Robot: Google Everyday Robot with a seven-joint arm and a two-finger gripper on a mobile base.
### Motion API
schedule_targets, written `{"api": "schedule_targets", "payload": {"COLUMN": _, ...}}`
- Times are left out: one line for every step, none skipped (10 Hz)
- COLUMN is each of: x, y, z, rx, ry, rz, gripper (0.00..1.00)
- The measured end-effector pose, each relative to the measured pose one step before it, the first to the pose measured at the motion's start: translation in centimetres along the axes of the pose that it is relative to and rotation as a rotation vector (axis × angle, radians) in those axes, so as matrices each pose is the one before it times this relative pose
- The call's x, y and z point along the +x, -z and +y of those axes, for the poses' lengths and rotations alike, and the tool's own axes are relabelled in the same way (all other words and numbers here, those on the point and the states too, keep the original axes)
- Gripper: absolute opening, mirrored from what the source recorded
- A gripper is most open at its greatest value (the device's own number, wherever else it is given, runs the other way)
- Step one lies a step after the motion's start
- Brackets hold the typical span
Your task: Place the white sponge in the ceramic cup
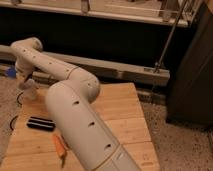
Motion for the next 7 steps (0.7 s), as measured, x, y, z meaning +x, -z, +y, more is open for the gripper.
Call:
{"api": "schedule_targets", "payload": {"x": -0.047, "y": -0.396, "z": -0.280, "rx": 0.02299, "ry": 0.00018, "rz": 0.04722, "gripper": 0.00}}
{"api": "schedule_targets", "payload": {"x": 0.103, "y": -0.231, "z": -0.117, "rx": 0.00727, "ry": 0.00314, "rz": 0.03015, "gripper": 0.00}}
{"api": "schedule_targets", "payload": {"x": 0.144, "y": -0.177, "z": 0.070, "rx": 0.00236, "ry": 0.00402, "rz": 0.04778, "gripper": 0.00}}
{"api": "schedule_targets", "payload": {"x": -0.036, "y": 0.048, "z": 0.366, "rx": -0.00895, "ry": 0.00798, "rz": 0.03804, "gripper": 0.00}}
{"api": "schedule_targets", "payload": {"x": -0.199, "y": 0.079, "z": 0.387, "rx": -0.01178, "ry": 0.00859, "rz": 0.02885, "gripper": 0.00}}
{"api": "schedule_targets", "payload": {"x": -0.271, "y": -0.163, "z": 0.186, "rx": -0.01174, "ry": 0.01013, "rz": 0.01898, "gripper": 0.00}}
{"api": "schedule_targets", "payload": {"x": -0.553, "y": -0.503, "z": -0.022, "rx": -0.00873, "ry": 0.01015, "rz": 0.00866, "gripper": 0.00}}
